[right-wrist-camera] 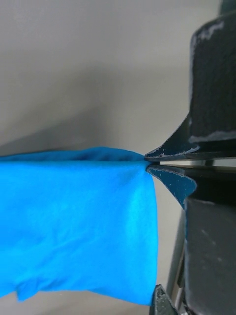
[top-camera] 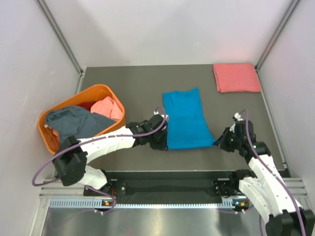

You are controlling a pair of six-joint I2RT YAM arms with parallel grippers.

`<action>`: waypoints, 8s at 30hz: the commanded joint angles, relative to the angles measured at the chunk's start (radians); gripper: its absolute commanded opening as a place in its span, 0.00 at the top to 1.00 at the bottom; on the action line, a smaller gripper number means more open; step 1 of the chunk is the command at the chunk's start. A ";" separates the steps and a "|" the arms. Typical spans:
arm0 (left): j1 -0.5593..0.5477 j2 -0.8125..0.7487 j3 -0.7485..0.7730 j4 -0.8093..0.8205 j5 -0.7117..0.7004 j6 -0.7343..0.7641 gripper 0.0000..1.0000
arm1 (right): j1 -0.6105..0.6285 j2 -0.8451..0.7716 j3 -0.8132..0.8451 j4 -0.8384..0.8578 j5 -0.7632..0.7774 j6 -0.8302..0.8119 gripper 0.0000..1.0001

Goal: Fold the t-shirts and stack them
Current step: Fold the tshirt, then neatly place the folded tshirt to the corner

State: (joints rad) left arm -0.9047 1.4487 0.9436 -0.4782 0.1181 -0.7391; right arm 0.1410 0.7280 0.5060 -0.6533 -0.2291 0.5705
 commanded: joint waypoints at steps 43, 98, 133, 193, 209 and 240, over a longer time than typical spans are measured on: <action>0.457 0.620 0.837 -0.139 0.109 0.329 1.00 | -0.012 1.114 1.020 0.202 -0.035 -0.181 1.00; 0.399 0.479 0.506 0.141 0.410 0.310 0.71 | -0.043 1.054 0.695 0.329 -0.320 -0.175 0.90; 0.369 0.561 0.583 0.006 0.282 0.277 0.71 | 0.089 1.064 0.691 0.435 -0.343 -0.087 0.92; 0.490 0.875 1.006 0.010 0.359 0.276 0.72 | -0.113 1.510 1.108 0.624 -0.421 -0.120 0.82; 0.598 0.968 1.170 0.061 0.552 0.230 0.73 | -0.127 1.288 1.022 0.548 -0.366 -0.135 0.73; 0.483 -0.122 0.170 0.053 0.497 0.466 0.72 | -0.124 1.496 1.247 0.175 -0.340 -0.506 0.41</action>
State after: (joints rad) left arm -0.4240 1.3590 1.1515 -0.5083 0.5873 -0.2882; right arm 0.0231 2.2124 1.6985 -0.4812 -0.5346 0.0948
